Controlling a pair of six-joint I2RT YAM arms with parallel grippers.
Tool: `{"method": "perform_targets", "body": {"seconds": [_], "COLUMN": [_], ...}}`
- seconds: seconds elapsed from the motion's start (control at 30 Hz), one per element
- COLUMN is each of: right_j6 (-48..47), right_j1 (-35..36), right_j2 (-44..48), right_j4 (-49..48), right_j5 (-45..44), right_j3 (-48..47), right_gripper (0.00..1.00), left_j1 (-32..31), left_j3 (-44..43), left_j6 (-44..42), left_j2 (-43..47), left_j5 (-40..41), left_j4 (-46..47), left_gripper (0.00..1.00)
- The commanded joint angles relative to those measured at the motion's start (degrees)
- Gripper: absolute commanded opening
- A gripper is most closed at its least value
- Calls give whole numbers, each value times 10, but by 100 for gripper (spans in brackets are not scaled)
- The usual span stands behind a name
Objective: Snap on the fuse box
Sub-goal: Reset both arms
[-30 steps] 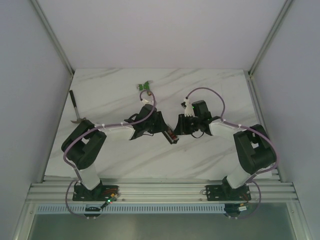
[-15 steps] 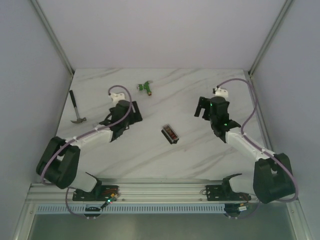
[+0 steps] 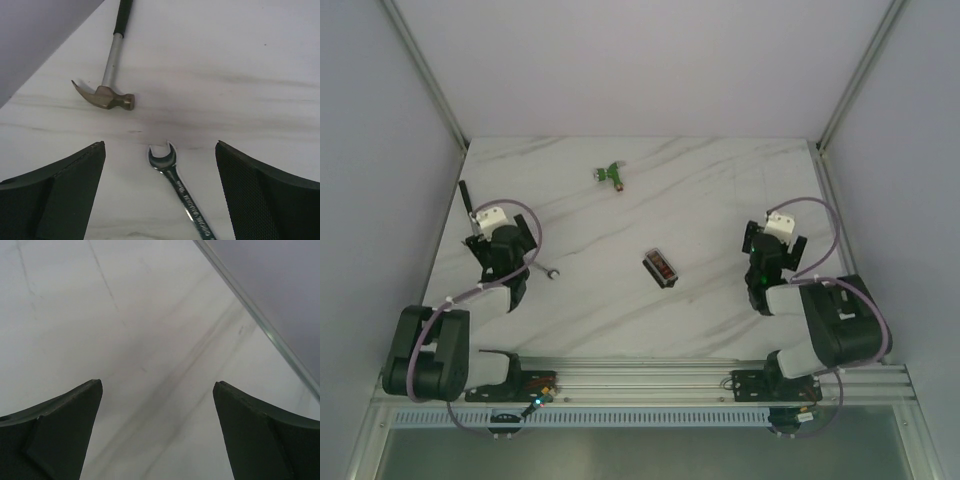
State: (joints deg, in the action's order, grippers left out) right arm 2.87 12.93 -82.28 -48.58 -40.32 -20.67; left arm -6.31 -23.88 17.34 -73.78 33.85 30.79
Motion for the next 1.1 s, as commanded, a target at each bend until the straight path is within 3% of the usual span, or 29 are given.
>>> {"method": "perform_targets", "body": {"seconds": [0.0,0.03,0.13,0.2,0.27,0.33,1.07], "right_j6": [-62,-54,-35,-14,-19,-21,-24], "right_j1": [-19,-25,-85,-127,-132,-132,-131], "right_j2": [-41,-33,-23,-70,-48,-52,-49], "right_j4": [-277,-251,-243,-296,-238,-245,-238], "right_j5": [26,38,189,296,318,324,323], "right_j3": [69,68,79,81,68,69,69], "right_gripper": [100,100,100,100,100,100,100], "left_j1": [13,14,14,19,18,17,22], "left_j3": [56,65,84,96,93,113,102], "left_j6": [-84,-90,-122,-139,-164,-177,-168], "left_j2": [-29,-39,-64,-115,-140,-159,-153], "left_j5": [-3,-20,-66,-102,-154,-177,-182], "left_j4": [198,234,319,386,400,464,424], "left_gripper": [100,100,100,100,100,100,100]}}
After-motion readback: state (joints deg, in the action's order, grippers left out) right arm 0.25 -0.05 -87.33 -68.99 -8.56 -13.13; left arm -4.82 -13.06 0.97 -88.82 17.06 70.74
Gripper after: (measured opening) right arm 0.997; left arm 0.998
